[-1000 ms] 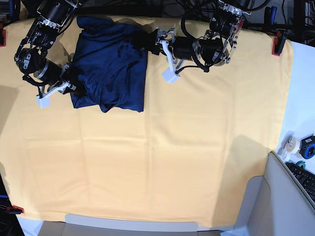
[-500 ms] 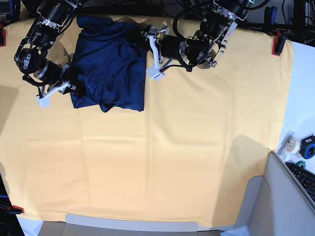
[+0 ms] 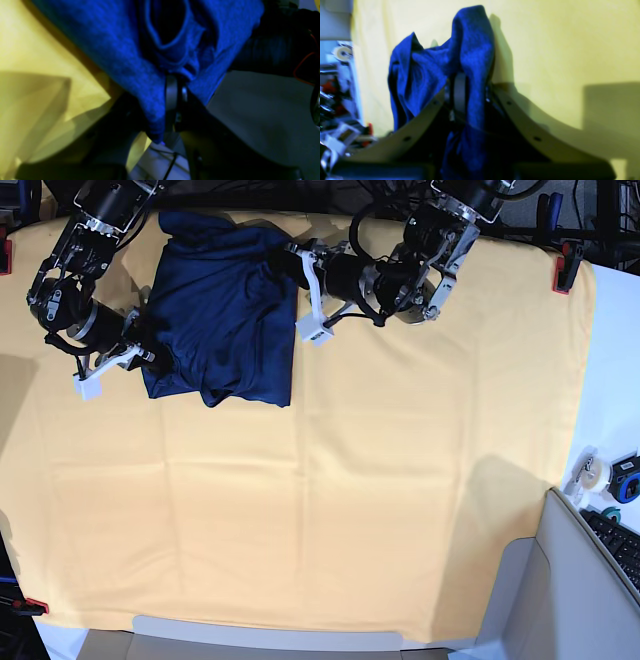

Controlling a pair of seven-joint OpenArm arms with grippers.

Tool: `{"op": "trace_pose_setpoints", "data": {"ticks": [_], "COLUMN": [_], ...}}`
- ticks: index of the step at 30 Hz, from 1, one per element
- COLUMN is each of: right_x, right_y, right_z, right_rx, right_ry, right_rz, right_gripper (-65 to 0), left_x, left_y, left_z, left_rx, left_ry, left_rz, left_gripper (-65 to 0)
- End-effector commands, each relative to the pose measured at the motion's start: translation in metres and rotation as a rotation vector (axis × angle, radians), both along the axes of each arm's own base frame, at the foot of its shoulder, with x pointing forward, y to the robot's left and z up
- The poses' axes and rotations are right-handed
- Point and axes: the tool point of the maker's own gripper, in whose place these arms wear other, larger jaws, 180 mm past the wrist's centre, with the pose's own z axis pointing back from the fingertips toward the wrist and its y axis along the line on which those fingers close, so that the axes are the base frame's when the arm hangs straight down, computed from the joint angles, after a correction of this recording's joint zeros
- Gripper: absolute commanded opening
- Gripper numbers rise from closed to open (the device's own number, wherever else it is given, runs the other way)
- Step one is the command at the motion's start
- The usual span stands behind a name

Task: Fold the T-shirt properly
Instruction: 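Pull the bundle apart with both grippers, left gripper dragging its edge away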

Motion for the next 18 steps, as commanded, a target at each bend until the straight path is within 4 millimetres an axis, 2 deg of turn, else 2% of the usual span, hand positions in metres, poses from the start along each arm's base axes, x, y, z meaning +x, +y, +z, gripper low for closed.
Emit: {"op": "trace_pose_setpoints", "data": {"ticks": [1,6,9,13,18], "right_x": [0.002,0.002,0.003,-0.006,-0.024], "right_y": [-0.008,-0.024,-0.029,-0.007,0.013], "right_z": [0.007,0.018,0.023,0.02,0.005], "right_rx": [-0.04,-0.127,-0.196,-0.232,-0.223], "right_ry": [-0.016,-0.033,-0.036,-0.023,0.021], "right_rz": [0.01,0.019,0.047,0.151,0.222], "right_gripper": [-65.0,-65.0,-65.0,-65.0,-65.0], "left_x": [0.015,0.035,0.055,0.079,0.107], "left_y": [0.019,0.036,0.045,0.051,0.055], "left_z": [-0.005,-0.002,0.005,0.015,0.015], "left_rx": [0.071,0.08,0.09,0.094,0.112], "left_ry": [-0.036,-0.054,-0.085,-0.127,-0.135], "left_rz": [0.029,0.1,0.126,0.147,0.159], "left_gripper": [-65.0,-65.0,-65.0,-65.0,-65.0]}}
